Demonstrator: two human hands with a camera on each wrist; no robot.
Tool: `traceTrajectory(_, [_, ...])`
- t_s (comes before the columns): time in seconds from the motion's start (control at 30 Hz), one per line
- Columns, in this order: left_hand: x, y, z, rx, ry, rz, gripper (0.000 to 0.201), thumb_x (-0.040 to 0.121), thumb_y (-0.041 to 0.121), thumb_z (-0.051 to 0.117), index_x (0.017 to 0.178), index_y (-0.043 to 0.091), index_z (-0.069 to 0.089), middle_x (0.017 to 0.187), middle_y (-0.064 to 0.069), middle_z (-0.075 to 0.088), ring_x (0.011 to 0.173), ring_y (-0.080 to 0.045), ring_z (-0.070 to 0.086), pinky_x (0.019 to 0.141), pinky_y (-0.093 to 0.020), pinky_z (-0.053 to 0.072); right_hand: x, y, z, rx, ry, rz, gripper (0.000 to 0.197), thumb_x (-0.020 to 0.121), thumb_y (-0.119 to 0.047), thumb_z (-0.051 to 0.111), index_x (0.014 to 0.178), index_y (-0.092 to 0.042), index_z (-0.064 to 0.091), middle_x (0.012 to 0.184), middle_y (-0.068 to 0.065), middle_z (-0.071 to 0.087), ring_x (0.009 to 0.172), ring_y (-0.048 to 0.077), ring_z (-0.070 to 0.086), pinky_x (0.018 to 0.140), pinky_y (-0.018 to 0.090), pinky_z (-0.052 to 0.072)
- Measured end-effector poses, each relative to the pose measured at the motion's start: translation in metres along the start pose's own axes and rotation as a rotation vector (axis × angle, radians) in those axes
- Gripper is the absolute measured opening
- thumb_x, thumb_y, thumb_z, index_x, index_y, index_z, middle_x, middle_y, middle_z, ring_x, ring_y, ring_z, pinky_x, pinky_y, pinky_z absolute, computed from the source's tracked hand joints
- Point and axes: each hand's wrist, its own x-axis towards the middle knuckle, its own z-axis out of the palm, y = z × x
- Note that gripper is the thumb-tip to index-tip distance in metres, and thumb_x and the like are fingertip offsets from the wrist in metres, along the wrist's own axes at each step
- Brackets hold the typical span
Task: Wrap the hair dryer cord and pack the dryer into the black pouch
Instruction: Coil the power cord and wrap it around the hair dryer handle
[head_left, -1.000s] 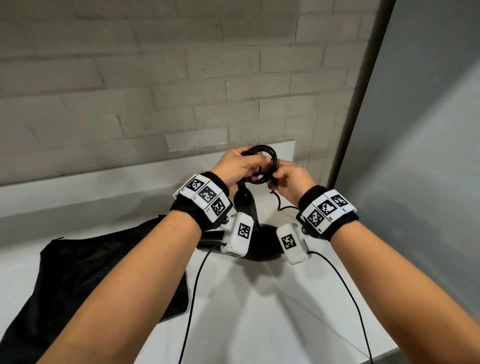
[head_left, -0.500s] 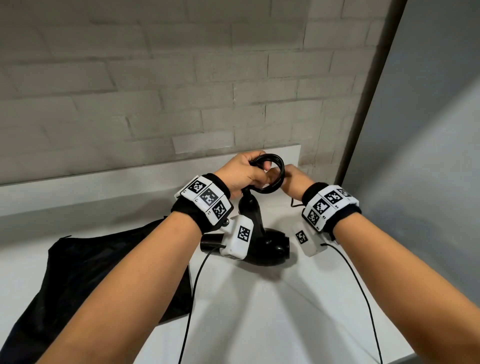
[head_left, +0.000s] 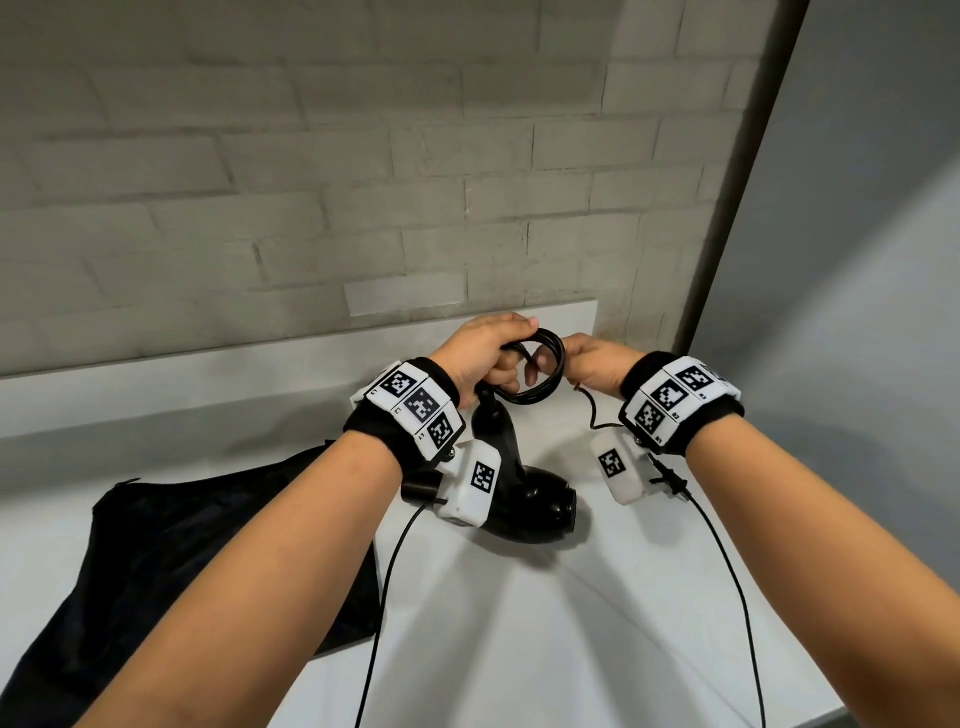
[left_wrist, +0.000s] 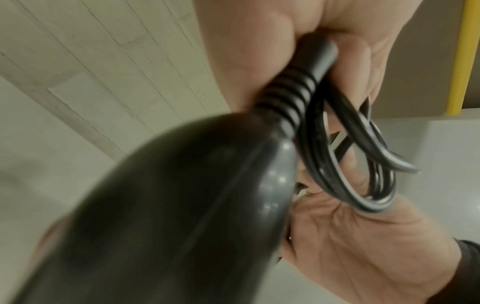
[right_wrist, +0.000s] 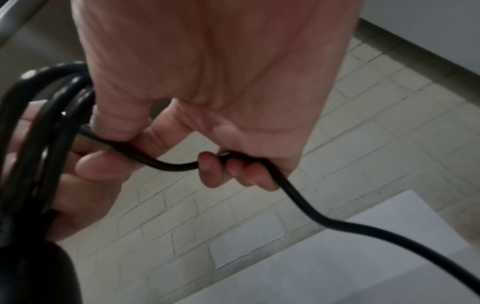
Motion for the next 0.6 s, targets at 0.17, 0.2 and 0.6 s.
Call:
traceTrajectory(0.17, [-0.001,0.001,0.003,-0.003,0.063,0.006,0.043,0.098,0.039,0.032,0.063,0.015,0.041,0.032,0.009,0.027,0.025,-0.004,0.015,0.039,-0.015,0.029,0.0,-0.01,-0.002,-0.148,0.134,-0.081,0.038,0.089,0.005,0.044,0.06,-0.016,0.052,0.051,-0.011,0.053,0.05,-0.006,0.049,0.061,0.007,0.038])
traceTrajectory(0.2, [0.0,0.001,0.003,-0.003,0.065,0.012,0.044,0.099,0.036,0.033,0.062,0.014,0.041,0.032,0.009,0.028,0.025,-0.004,0.015,0.038,-0.014,0.029,0.001,-0.013,-0.004,-0.181,0.176,-0.092,0.038,0.089,0.005,0.045,0.059,-0.017,0.053,0.052,-0.009,0.05,0.05,-0.002,0.046,0.06,0.015,0.037])
traceTrajectory(0.6, [0.001,0.003,0.008,0.128,0.091,0.004,0.041,0.097,0.046,0.026,0.08,0.015,0.047,0.033,0.011,0.028,0.028,-0.003,0.016,0.043,-0.019,0.022,-0.007,-0.057,0.007,-0.734,0.725,-0.097,0.033,0.089,-0.035,0.049,0.099,-0.008,0.065,0.114,0.017,0.044,0.112,0.031,0.04,0.09,0.037,0.039])
